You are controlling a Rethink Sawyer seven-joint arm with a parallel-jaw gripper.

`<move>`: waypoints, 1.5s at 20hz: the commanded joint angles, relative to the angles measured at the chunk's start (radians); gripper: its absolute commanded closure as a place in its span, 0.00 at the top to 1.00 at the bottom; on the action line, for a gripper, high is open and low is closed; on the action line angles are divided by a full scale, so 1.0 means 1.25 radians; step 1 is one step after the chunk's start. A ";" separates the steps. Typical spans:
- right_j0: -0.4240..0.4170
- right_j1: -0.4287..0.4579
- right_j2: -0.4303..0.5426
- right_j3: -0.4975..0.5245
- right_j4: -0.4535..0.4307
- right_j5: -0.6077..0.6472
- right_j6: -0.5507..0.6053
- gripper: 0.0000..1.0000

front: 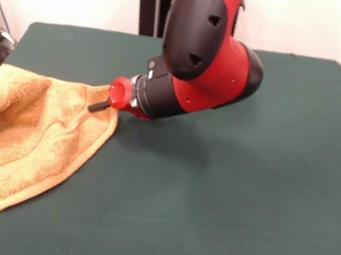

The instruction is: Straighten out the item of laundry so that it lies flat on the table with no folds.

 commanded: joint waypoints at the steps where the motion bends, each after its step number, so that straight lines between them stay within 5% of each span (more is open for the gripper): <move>1: -0.017 0.007 0.130 0.017 0.119 -0.079 0.248 0.00; 17: 0.105 0.085 0.087 -0.002 0.177 0.015 0.395 0.00; 30: 0.150 0.062 0.121 0.088 0.209 -0.031 0.499 0.00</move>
